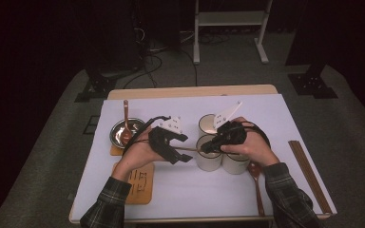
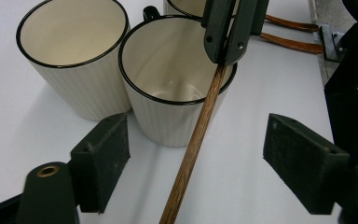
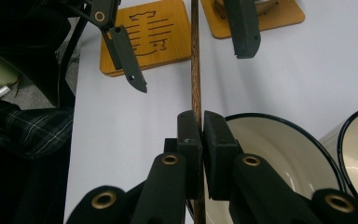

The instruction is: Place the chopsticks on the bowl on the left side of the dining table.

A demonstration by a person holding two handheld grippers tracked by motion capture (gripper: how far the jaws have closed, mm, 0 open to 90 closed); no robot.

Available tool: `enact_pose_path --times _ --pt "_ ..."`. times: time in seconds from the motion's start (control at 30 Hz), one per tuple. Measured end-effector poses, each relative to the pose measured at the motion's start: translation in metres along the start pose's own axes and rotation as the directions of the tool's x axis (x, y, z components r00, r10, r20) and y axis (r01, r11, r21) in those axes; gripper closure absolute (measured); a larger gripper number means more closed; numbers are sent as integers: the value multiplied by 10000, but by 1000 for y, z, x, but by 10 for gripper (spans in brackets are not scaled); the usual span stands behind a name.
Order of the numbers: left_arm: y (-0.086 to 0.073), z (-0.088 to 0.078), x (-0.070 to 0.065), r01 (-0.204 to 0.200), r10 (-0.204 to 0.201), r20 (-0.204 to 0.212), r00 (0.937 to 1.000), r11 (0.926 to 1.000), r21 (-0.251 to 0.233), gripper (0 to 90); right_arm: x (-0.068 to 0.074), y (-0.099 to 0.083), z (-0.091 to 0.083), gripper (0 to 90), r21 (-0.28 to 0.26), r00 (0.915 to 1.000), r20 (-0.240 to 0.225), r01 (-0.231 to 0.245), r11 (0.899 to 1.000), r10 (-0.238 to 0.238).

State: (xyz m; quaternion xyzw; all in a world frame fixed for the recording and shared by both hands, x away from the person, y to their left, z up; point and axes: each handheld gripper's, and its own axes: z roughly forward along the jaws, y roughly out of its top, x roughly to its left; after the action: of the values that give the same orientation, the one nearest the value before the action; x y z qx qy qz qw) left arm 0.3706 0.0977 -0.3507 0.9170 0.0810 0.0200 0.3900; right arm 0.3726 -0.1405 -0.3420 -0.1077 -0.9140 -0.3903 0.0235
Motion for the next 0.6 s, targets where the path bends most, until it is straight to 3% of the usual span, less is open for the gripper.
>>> enact_pose_path --times 0.17,0.6 --pt "0 1 0 -19 19 20 10000 10000 54 246 1 4 2 854 87 9999 -54 92 9999 -92" --pt "2 0 -2 -16 17 309 9995 10000 -38 430 1 19 0 854 242 9994 -85 328 9992 -326"
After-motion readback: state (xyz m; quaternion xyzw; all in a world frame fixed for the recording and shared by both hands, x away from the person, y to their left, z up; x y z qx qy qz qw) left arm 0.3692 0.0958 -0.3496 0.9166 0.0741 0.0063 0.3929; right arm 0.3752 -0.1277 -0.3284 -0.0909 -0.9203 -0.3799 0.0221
